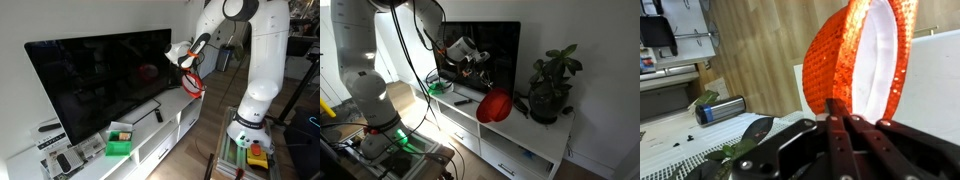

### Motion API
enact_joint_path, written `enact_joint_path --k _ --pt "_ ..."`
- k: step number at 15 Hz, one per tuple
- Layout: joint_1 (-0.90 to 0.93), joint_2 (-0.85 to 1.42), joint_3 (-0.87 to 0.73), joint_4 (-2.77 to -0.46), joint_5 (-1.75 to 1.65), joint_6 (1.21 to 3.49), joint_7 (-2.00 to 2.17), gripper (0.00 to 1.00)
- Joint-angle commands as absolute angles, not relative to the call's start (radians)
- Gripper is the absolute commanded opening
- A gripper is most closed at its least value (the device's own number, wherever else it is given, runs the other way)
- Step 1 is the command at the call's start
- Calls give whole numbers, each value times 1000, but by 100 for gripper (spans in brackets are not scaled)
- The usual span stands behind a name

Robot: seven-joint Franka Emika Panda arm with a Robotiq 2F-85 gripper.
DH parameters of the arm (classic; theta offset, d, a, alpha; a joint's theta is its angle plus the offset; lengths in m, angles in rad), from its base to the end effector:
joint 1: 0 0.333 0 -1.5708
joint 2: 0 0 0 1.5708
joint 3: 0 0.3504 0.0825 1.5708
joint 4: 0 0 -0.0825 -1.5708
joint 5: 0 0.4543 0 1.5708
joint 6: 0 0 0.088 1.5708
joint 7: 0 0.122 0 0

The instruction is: Remove the orange bowler hat that is hanging on the top right corner of the television and move it on the television stand

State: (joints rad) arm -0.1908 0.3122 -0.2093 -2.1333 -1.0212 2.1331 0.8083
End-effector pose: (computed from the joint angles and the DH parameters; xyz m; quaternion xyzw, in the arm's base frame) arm 0.5417 -0.2822 0.2267 0.8802 -0.2184 -0.0578 0.4173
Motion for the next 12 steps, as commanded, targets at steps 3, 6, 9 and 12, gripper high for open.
enact_joint_path --k 3,6,9,12 --pt "-176 454 -229 -2038 -1096 2133 857 0" --pt "-182 511 -239 -2000 -1109 2126 855 0" --pt "-177 580 -235 -1950 -1110 2127 852 0" --pt "-155 643 -235 -1897 -1109 2103 864 0"
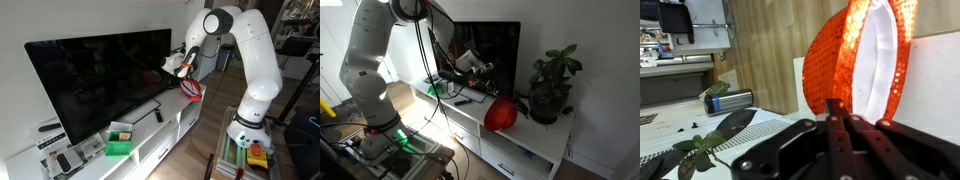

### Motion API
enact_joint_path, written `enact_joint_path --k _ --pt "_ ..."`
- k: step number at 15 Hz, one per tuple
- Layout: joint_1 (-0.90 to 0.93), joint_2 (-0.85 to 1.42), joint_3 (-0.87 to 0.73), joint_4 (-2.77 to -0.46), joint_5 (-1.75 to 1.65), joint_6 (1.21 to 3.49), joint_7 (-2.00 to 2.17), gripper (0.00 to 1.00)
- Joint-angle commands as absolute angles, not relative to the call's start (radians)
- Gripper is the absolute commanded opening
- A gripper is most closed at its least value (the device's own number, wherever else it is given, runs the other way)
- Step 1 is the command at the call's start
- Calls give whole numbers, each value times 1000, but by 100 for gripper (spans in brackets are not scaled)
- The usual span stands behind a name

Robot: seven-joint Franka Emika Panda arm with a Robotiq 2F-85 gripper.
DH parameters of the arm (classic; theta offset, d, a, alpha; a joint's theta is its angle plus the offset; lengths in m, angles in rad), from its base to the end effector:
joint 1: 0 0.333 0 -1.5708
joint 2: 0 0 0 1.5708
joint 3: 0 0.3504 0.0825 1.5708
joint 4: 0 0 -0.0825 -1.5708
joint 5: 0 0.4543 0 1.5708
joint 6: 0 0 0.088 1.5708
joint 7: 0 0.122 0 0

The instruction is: Remove the orange bowler hat that is hanging on the top right corner of the television and move it on the television stand

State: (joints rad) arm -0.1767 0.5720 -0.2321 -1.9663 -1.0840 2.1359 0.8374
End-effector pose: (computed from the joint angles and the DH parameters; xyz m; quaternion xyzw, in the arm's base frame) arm 0.5737 -0.3037 0.1415 0.8666 -0.1807 -0.0849 0.4574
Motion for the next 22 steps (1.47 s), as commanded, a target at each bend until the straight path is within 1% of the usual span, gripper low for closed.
enact_joint_path --k 1,9,10,16,20,21,22 --pt "-148 662 -235 -1881 -1108 2098 874 0" --pt "-136 700 -184 -1849 -1040 2128 841 0" --pt "-139 701 -177 -1849 -1028 2130 834 19" --pt "-156 672 -170 -1864 -923 2188 795 60" --pt "-198 597 -167 -1923 -852 2303 669 88" --pt "-217 571 -165 -1944 -820 2346 626 95" --pt "-234 548 -162 -1960 -768 2375 571 99"
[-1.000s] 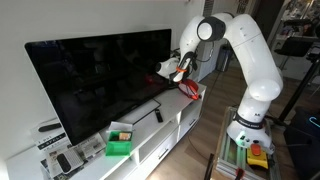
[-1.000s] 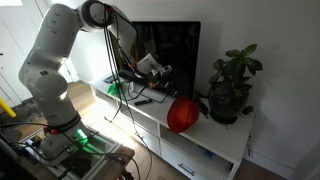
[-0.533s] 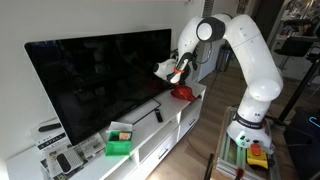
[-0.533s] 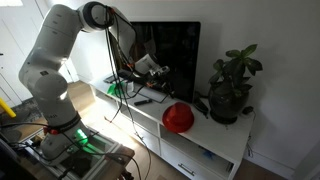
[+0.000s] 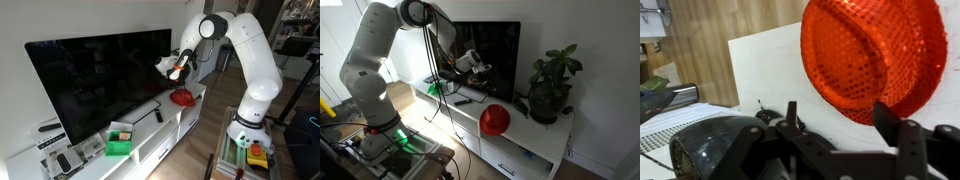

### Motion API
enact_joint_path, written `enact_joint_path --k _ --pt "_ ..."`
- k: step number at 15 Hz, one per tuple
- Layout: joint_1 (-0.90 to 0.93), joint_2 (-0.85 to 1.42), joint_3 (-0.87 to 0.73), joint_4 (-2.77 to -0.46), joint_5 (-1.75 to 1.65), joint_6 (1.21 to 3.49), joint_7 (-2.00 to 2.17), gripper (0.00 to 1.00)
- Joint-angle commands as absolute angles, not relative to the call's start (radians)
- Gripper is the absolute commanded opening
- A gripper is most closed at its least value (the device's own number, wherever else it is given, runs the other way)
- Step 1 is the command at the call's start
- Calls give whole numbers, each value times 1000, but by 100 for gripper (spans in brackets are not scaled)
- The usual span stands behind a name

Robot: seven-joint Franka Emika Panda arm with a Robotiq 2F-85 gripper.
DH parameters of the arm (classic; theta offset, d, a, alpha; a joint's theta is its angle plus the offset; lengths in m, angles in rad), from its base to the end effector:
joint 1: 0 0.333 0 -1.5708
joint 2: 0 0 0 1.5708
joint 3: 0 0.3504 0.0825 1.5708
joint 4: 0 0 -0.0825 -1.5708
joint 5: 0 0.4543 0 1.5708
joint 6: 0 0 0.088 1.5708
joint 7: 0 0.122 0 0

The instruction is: Remove the orange bowler hat that is hanging on the top right corner of the television and move it on the television stand

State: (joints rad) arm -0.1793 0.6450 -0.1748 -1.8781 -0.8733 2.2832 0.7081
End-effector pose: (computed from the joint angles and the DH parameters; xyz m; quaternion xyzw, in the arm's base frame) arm 0.6258 -0.2591 0.1179 0.9200 -0.1681 -0.0548 0.3497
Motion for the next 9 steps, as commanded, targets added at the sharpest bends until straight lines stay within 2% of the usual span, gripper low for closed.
enact_joint_path --k 1,6,9 --pt "-249 516 -163 -1985 -718 2401 511 100" --pt "-305 369 -165 -2093 -393 2448 166 100" --pt "-326 286 -162 -2136 -214 2397 -17 100"
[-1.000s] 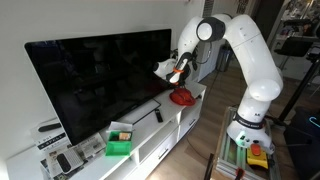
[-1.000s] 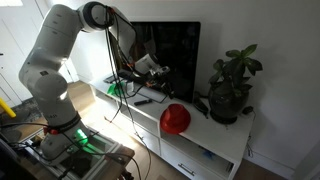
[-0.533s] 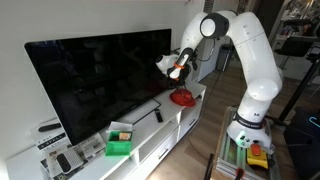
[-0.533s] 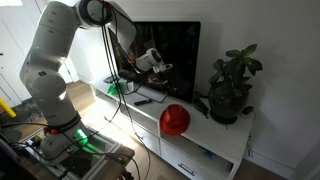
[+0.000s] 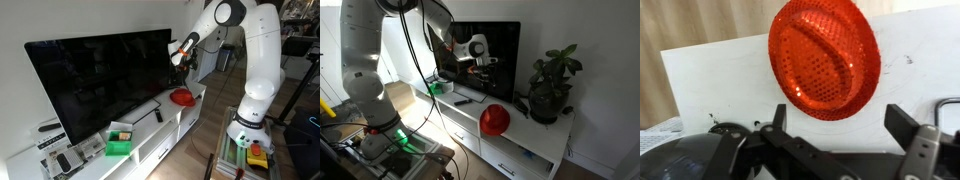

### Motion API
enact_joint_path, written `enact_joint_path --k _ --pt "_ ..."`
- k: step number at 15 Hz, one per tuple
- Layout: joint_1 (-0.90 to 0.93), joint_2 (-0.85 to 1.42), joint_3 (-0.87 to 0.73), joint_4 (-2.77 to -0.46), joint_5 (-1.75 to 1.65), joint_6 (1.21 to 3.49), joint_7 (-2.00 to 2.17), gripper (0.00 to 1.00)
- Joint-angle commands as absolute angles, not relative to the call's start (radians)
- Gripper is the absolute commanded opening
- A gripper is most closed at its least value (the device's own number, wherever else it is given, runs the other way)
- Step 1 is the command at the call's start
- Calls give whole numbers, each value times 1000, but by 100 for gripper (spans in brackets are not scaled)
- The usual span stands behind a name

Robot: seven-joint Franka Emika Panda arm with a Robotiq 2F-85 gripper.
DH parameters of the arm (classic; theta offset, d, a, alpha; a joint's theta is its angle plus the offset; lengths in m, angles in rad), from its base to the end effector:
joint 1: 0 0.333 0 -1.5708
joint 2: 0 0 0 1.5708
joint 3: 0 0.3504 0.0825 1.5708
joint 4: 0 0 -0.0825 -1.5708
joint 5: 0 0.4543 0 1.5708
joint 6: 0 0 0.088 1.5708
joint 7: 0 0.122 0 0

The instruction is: Remove the orange bowler hat that is hanging on the top right corner of the television and move it on the television stand

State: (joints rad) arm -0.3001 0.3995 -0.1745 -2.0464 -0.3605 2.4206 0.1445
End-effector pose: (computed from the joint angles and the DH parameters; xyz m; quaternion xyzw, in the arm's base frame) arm 0.5789 -0.3027 0.2085 0.9751 -0.1627 -0.0378 0.1460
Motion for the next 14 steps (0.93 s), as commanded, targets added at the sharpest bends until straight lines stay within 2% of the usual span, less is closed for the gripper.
enact_joint_path --k 1,8,14 --pt "-324 263 -172 -2147 -184 2386 -52 100" --pt "-310 105 -238 -2213 -172 2287 -143 100" --pt "-312 -35 -281 -2268 -227 2297 -109 100"
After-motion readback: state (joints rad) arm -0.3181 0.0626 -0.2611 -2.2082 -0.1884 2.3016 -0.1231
